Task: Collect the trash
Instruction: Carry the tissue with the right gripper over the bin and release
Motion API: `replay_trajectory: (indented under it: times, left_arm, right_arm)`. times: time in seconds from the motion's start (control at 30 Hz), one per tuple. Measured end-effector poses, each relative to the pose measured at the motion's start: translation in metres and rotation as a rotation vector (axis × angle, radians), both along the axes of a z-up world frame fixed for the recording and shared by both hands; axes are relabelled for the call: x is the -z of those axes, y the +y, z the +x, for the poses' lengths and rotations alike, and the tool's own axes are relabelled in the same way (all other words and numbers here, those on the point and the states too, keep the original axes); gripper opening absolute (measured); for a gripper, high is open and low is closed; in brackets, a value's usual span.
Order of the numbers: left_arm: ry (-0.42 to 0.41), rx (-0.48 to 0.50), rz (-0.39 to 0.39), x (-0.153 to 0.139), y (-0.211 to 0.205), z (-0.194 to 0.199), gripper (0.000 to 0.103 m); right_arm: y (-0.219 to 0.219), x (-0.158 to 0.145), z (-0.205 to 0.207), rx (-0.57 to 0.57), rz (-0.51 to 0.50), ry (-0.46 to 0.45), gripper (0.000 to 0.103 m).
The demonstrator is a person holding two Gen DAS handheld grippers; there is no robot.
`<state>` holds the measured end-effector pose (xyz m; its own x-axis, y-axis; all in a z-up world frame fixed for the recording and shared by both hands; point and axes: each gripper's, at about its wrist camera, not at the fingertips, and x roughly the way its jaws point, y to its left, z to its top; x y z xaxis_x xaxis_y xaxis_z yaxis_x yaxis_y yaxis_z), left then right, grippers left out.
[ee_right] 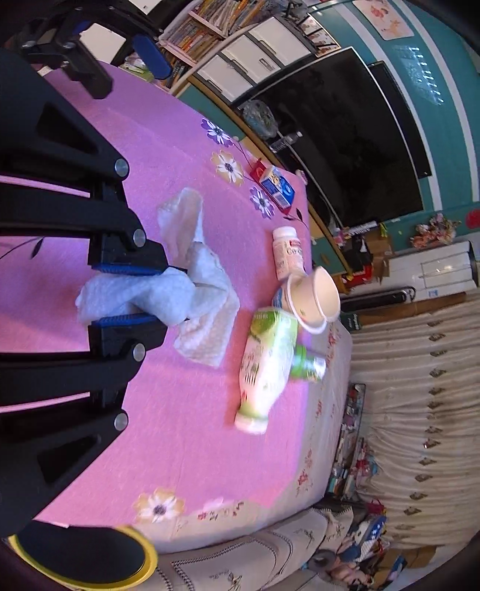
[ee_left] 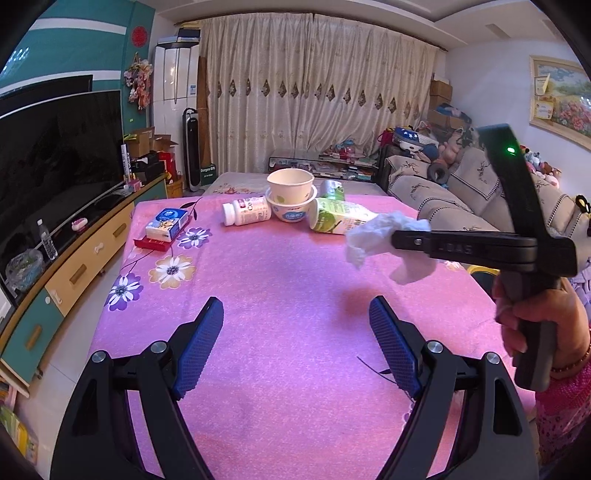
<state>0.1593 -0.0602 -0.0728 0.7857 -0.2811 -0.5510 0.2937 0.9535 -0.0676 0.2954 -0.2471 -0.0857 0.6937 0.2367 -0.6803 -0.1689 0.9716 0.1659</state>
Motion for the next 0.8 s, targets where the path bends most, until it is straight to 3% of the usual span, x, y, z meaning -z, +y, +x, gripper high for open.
replay_trajectory:
  times: [0.27, 0.57, 0.8]
  left_arm:
    - [0.004, 0.056, -0.001, -0.006, -0.031, -0.008, 0.08]
    - [0.0, 0.118, 0.036, -0.01, -0.072, -0.011, 0.08]
    - [0.011, 0.141, 0.047, -0.01, -0.09, -0.009, 0.08]
  right_arm:
    - [-0.099, 0.003, -0.049, 0.219, 0.008, -0.025, 0.016]
    - [-0.218, 0.034, -0.081, 0.5, 0.02, 0.023, 0.017]
    - [-0.266, 0.06, -0.088, 0.624, 0.003, 0.072, 0.018]
